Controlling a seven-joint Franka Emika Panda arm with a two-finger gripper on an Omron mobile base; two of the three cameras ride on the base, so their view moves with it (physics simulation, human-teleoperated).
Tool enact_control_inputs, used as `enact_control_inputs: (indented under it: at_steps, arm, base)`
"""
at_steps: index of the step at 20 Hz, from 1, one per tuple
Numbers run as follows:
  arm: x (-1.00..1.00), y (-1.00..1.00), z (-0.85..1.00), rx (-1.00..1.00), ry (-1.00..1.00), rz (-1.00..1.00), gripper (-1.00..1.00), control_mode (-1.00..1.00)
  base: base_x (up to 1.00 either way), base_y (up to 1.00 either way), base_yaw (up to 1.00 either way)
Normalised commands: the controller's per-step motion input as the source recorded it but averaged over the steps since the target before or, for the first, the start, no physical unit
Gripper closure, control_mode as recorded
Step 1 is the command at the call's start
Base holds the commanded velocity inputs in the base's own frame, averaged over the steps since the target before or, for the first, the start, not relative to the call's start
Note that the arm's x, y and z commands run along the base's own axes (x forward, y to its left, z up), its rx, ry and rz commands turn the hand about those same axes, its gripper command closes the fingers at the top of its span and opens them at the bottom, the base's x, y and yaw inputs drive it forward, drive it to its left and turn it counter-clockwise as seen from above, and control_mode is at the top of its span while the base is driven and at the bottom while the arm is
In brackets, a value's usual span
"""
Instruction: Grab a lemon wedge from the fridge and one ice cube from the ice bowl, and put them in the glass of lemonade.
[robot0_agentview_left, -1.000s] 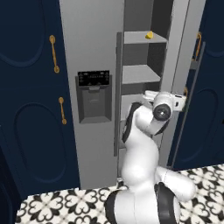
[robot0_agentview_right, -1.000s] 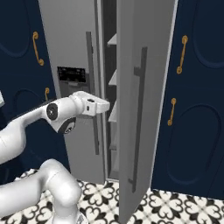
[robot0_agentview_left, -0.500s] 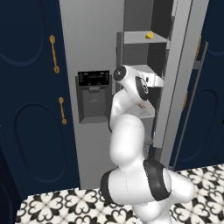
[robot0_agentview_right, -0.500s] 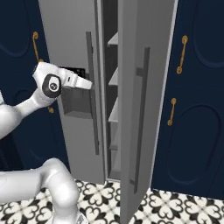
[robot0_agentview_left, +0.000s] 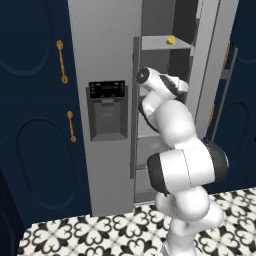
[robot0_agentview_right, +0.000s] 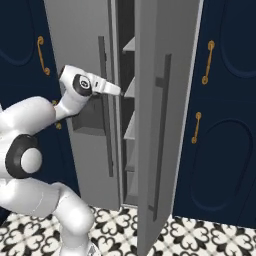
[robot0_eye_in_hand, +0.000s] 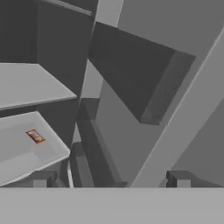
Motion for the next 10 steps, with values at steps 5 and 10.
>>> enact_control_inputs:
  at_steps: [5, 10]
  arm:
    - [0.69, -0.32, -0.13, 0.00, 0.00, 0.01, -1.00, -1.00]
    - [0.27, -0.58, -0.17, -0.02, 0.00, -0.03, -1.00, -1.00]
  base:
    - [0.00, 0.00, 0.00]
    - [0.00, 0.00, 0.00]
